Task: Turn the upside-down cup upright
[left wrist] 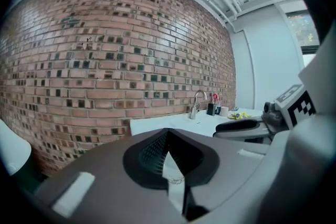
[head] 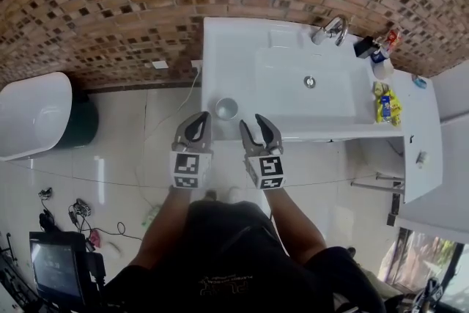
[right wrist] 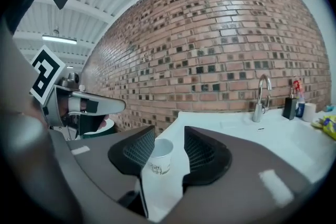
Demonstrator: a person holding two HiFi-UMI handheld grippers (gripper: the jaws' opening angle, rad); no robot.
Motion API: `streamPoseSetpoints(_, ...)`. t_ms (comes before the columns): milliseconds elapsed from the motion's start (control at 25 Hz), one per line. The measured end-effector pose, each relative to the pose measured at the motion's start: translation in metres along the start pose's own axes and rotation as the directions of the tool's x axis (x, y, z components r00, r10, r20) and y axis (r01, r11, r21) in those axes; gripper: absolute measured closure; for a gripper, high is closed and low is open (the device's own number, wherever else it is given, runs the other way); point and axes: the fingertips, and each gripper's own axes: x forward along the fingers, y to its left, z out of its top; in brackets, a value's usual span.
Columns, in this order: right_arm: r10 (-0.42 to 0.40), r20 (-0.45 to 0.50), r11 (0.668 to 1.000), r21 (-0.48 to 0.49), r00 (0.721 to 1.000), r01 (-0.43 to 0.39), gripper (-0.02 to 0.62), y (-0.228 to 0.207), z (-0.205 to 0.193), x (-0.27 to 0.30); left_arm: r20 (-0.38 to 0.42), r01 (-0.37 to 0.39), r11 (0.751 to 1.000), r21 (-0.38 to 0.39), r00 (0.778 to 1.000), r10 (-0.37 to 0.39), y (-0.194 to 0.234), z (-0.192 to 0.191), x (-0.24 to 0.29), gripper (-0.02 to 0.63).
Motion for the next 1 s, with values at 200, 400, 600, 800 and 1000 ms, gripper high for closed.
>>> streamPoseSetpoints(200, -0.050, 0.059, 0.999, -0.019, 0.997, 0.051, 0.512, -0.017, 0.018, -0.029, 0.036, -0.001, 1.000, 0.012, 0.999, 0.000, -0.029, 0.012, -0.013, 0.612)
streamPoseSetpoints(400, -0.027, 0.074, 0.995, -0.098, 0.997, 0.035, 0.580, -0.016, 0.012, -0.047, 0.016, -0.042, 0.999, 0.002, 0.999, 0.042, -0.040, -0.005, -0.034, 0.612)
streamPoseSetpoints(600, -0.028, 0.063, 0.994, -0.100, 0.998, 0.034, 0.581, -0.005, 0.010, -0.060, 0.017, -0.104, 0.994, -0.046, 0.994, 0.105, -0.038, -0.010, -0.054, 0.612)
streamPoseSetpoints(800, -0.043, 0.072, 0.995, -0.088, 0.996, 0.049, 0.581, 0.011, 0.014, -0.075, 0.035, -0.114, 0.991, -0.066, 0.993, 0.117, -0.036, -0.008, -0.069, 0.612)
streamPoseSetpoints(1000, -0.065, 0.104, 0.995, -0.067, 0.992, 0.072, 0.581, 0.025, 0.017, -0.099, 0.036, -0.086, 0.994, -0.062, 0.995, 0.089, -0.041, -0.008, -0.093, 0.612)
